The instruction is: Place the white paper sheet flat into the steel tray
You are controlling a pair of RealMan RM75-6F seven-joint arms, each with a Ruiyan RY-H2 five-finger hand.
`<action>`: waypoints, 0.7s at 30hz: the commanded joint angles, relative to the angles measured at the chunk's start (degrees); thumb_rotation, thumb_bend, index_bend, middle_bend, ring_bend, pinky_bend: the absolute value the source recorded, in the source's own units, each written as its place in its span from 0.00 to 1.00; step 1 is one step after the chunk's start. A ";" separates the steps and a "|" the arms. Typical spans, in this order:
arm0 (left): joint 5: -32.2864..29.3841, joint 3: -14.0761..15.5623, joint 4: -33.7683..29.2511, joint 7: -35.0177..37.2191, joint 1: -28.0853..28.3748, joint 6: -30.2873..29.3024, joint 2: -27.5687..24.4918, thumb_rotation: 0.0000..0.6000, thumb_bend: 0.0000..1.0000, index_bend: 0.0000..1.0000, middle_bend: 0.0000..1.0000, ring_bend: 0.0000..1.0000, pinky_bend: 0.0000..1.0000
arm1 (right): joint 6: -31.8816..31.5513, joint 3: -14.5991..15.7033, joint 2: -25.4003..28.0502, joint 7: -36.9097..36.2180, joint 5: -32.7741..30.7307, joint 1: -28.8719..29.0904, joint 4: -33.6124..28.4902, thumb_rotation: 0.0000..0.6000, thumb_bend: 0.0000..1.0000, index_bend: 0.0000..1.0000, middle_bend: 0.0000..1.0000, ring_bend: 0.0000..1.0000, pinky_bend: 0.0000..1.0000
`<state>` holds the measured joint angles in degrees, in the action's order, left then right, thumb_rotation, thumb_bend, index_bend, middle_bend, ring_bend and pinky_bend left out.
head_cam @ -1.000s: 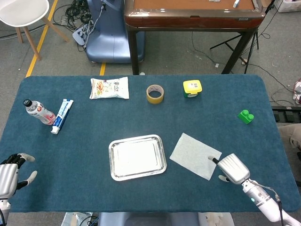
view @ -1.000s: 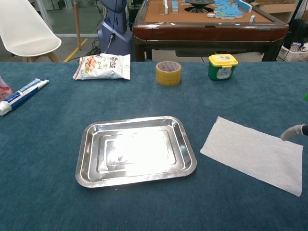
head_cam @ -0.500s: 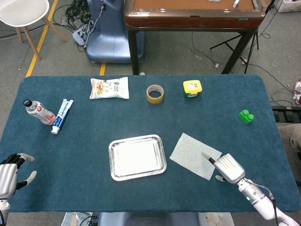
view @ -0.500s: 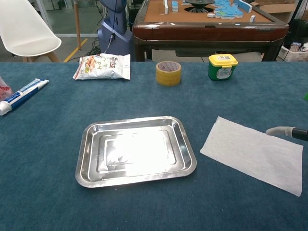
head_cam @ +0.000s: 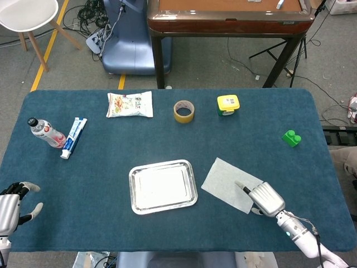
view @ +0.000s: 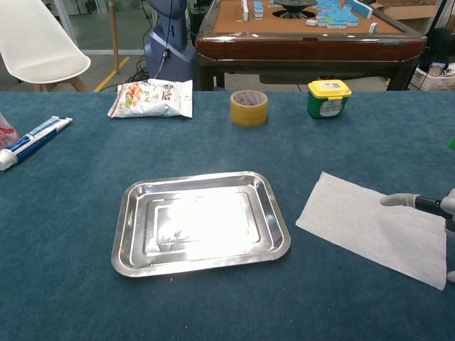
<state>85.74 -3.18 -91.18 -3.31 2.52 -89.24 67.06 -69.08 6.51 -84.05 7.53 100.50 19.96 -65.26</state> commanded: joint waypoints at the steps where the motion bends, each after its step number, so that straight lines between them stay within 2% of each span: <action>1: -0.08 0.02 -0.06 -0.03 0.00 0.10 -0.05 1.00 0.23 0.43 0.41 0.31 0.46 | 0.08 0.01 -0.42 0.17 -0.10 0.15 0.28 1.00 0.00 0.11 1.00 1.00 1.00; 15: 0.03 -0.05 -0.25 0.28 -0.18 -0.26 -0.30 1.00 0.23 0.43 0.41 0.31 0.46 | -1.13 -0.42 -2.79 -0.35 -0.36 0.70 1.74 1.00 0.00 0.11 1.00 1.00 1.00; 18: 0.06 -0.05 -0.28 0.30 -0.19 -0.28 -0.33 1.00 0.23 0.43 0.41 0.31 0.46 | -1.10 -0.30 -2.74 -0.70 -0.46 0.81 1.61 1.00 0.00 0.16 1.00 1.00 1.00; 21: 0.08 -0.04 -0.29 0.33 -0.22 -0.31 -0.35 1.00 0.23 0.43 0.41 0.31 0.46 | -1.27 -0.27 -2.69 -0.96 -0.55 0.85 1.50 1.00 0.08 0.22 1.00 1.00 1.00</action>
<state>85.83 -3.22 -91.48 -2.98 2.30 -89.54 66.71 -70.32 6.24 -86.74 6.60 99.96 20.80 -63.75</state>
